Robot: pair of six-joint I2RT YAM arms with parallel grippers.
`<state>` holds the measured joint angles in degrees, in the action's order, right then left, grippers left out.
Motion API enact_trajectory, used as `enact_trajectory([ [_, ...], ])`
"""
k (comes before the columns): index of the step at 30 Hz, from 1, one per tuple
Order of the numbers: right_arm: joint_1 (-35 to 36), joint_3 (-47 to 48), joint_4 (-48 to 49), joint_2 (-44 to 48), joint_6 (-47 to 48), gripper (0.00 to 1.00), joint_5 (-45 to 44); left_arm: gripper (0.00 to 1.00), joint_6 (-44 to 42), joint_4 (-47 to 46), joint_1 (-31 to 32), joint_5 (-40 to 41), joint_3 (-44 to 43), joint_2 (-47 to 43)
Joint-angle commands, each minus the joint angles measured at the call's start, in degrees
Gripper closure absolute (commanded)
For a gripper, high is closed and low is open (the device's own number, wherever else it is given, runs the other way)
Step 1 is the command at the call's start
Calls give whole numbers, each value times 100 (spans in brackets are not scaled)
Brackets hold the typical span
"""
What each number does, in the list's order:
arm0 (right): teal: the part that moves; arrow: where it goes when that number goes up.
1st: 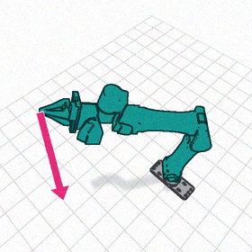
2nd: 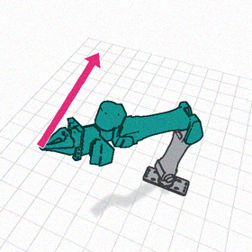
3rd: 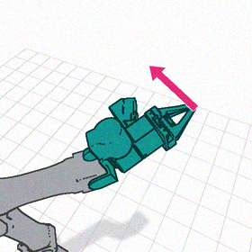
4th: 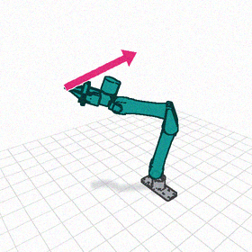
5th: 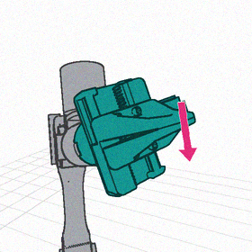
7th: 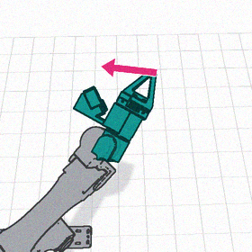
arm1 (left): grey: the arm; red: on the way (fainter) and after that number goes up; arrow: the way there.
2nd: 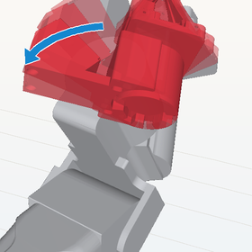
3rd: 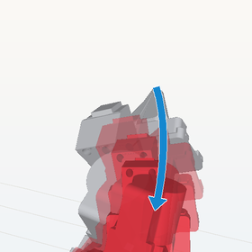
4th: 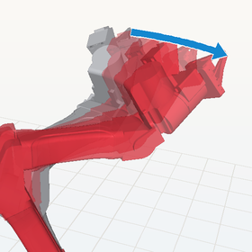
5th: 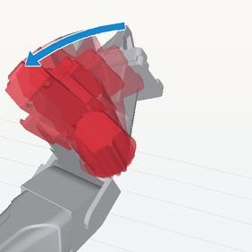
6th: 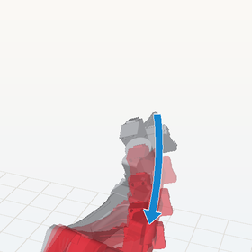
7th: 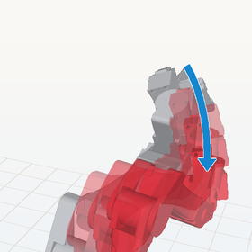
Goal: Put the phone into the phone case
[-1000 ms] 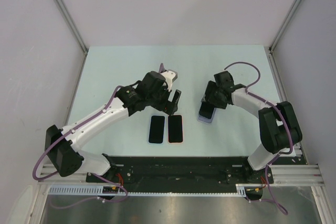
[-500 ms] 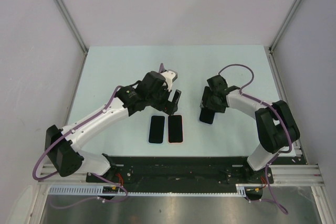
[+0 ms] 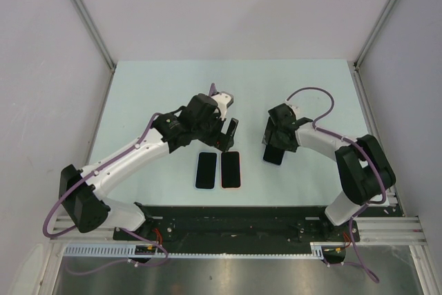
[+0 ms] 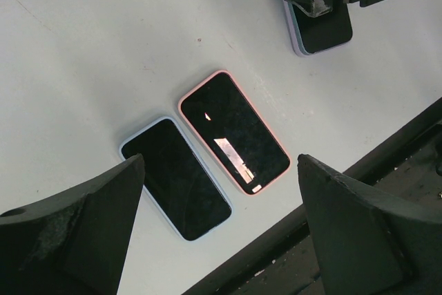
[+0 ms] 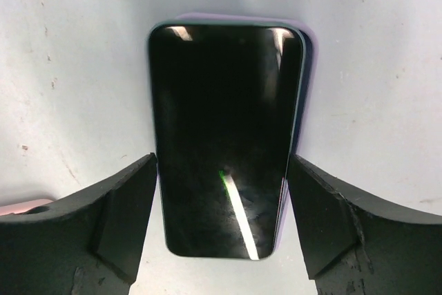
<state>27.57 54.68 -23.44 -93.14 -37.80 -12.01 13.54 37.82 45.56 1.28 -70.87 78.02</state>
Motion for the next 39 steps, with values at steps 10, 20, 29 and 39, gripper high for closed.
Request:
enact_trajectory([
  [10, 20, -133, -363, 323, -315, 13, -302, 4, 87, -135, -21, 4, 47, -182],
  [20, -252, -133, -91, 385, -201, 0, -65, 4, 87, -144, -21, 30, 38, -182],
  [29, -586, -133, 506, 25, 35, 0, 409, 4, 87, -144, -21, 65, 47, -147],
  [39, -613, -124, 709, -283, 167, 6, 577, 5, 96, -144, -21, 127, 47, -138],
])
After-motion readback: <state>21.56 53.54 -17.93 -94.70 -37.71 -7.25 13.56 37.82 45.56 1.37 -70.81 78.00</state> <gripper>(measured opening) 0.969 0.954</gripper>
